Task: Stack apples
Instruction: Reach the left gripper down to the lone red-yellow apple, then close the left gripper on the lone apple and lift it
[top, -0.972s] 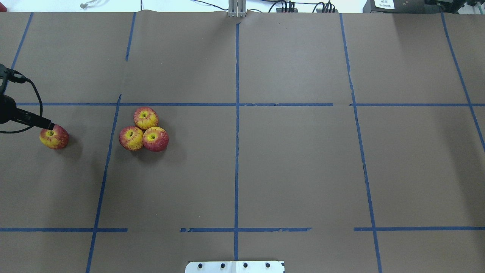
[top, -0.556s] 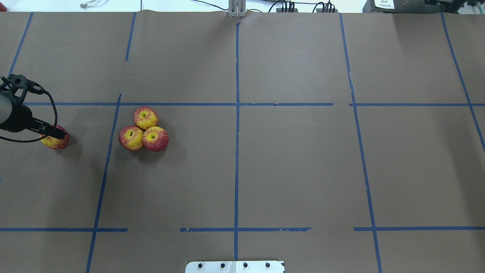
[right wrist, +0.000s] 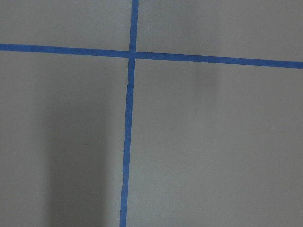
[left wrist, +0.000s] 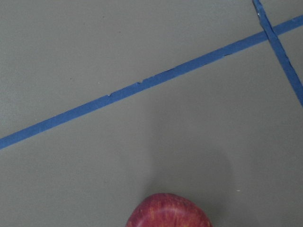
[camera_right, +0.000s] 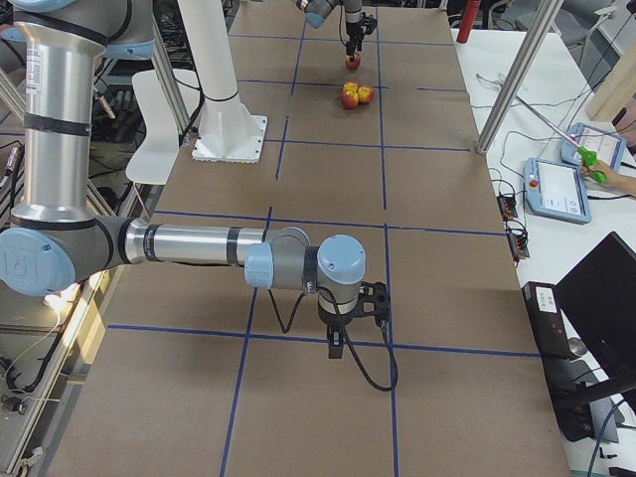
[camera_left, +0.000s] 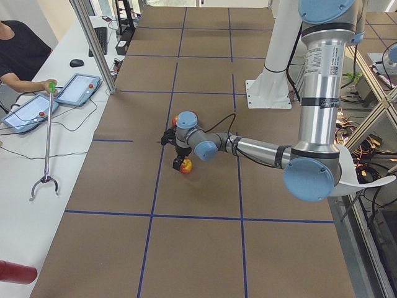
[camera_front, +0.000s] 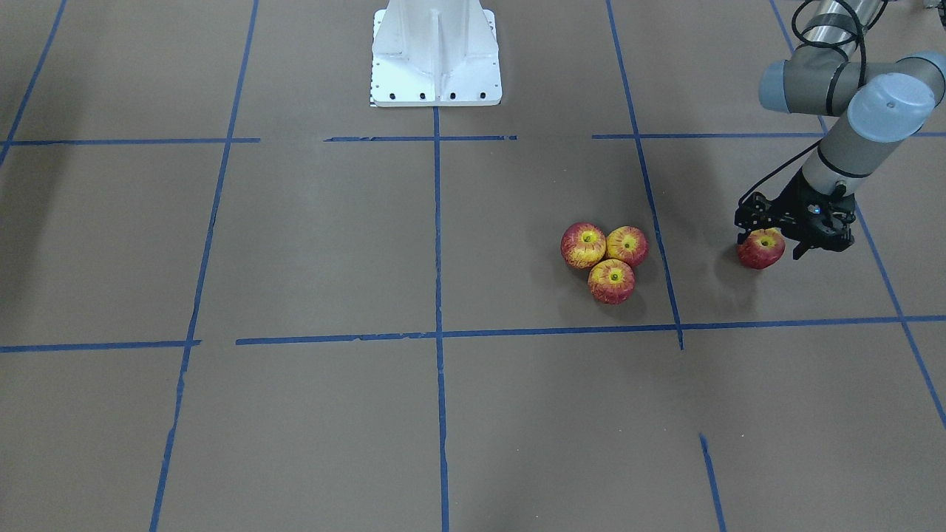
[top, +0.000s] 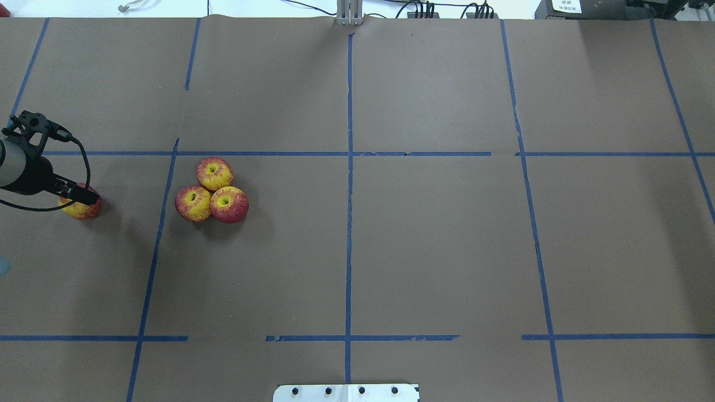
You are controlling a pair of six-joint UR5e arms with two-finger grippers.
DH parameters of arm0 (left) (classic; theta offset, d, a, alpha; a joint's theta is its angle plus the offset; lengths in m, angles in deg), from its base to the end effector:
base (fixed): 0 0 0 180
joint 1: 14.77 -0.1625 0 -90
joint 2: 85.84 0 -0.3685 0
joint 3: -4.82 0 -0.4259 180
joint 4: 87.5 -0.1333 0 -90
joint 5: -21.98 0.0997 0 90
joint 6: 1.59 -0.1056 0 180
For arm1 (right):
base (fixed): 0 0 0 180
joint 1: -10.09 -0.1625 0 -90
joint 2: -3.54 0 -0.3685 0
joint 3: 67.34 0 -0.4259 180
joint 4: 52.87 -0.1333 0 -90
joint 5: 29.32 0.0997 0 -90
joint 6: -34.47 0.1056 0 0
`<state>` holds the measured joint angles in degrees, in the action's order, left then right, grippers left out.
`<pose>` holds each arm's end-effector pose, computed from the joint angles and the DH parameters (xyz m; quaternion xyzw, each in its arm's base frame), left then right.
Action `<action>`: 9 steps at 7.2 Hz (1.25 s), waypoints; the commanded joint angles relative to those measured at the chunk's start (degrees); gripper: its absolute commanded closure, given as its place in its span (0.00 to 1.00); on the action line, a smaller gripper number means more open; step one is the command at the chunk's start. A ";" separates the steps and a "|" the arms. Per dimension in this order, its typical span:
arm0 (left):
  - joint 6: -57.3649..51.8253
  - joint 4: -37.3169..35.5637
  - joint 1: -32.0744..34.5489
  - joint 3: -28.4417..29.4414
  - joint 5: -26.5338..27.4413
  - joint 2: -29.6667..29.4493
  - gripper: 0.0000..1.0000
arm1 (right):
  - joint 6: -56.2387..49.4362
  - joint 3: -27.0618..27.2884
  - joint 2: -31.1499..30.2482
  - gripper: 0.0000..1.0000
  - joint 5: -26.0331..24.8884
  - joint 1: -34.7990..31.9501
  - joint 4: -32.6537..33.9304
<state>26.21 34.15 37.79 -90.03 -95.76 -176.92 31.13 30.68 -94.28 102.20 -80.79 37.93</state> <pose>0.2776 -0.5010 0.5002 0.1410 0.3597 0.1542 0.9094 0.0706 -0.4736 0.6062 0.0082 -0.3544 -0.0182 0.9349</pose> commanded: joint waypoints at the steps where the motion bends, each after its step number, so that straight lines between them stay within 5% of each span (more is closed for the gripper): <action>1: -0.11 0.16 -0.78 1.77 0.05 -0.59 0.01 | 0.00 -0.02 0.00 0.00 -0.04 0.00 0.00; 2: 0.06 0.16 -1.74 2.99 0.05 -1.37 0.02 | 0.00 -0.02 0.00 0.00 -0.04 0.00 0.00; 3: 0.41 -0.10 -1.75 3.17 -0.03 -2.16 0.44 | 0.00 0.07 0.00 0.00 -0.04 0.00 0.00; 4: -0.02 -0.10 -1.75 3.09 -0.03 -1.91 0.97 | 0.00 -0.02 0.00 0.00 -0.04 0.00 0.00; 7: 0.76 -11.19 -0.79 -9.94 -0.56 -2.43 1.00 | 0.00 -0.02 0.00 0.00 0.05 0.00 0.00; 9: 12.90 -13.28 -1.48 -9.32 -0.74 -11.00 1.00 | 0.00 -0.02 0.00 0.00 -0.04 0.00 0.09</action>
<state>31.53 22.48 36.77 -99.09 -96.35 -182.89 31.13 30.67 -94.28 102.19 -80.79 37.94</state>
